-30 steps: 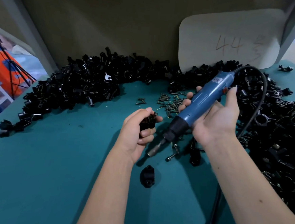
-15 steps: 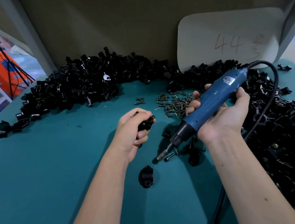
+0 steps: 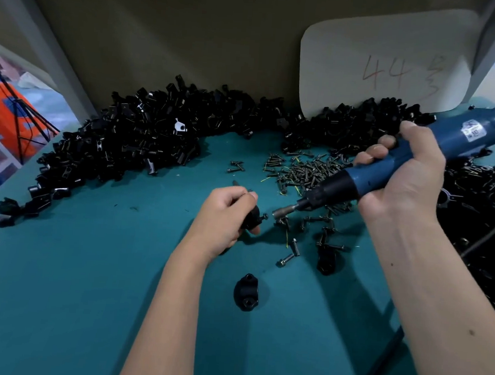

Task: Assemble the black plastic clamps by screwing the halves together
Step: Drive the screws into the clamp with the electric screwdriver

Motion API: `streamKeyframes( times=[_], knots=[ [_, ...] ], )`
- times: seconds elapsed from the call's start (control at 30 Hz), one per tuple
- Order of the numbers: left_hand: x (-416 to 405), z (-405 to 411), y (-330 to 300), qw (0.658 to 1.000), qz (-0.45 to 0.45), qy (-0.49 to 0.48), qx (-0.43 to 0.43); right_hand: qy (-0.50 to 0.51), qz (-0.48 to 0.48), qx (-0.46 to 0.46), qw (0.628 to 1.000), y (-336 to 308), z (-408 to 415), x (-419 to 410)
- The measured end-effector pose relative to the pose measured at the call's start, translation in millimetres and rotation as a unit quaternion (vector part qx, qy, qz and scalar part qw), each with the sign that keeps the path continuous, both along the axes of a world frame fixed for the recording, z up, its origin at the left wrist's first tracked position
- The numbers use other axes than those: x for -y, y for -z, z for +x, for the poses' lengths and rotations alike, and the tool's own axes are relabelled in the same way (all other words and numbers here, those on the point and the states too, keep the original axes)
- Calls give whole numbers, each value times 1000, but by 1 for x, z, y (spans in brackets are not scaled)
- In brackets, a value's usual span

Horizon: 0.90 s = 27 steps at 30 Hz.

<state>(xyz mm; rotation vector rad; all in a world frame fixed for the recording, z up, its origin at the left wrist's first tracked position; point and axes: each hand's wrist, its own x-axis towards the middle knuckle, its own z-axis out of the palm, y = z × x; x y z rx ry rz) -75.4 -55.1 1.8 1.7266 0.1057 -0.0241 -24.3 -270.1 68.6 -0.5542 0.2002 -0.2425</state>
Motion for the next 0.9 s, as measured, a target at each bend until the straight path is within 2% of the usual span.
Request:
streamKeyframes(
  times=[0.2, 0.67, 0.9],
  knots=[
    [5, -1, 0, 997, 56, 16, 46, -1, -38, 15, 999, 4, -1, -2],
    [8, 2, 4, 998, 46, 29, 36, -10, -30, 10, 999, 5, -3, -3],
    [13, 3, 5, 995, 92, 19, 34, 2, -42, -12, 999, 7, 0, -3]
  ],
)
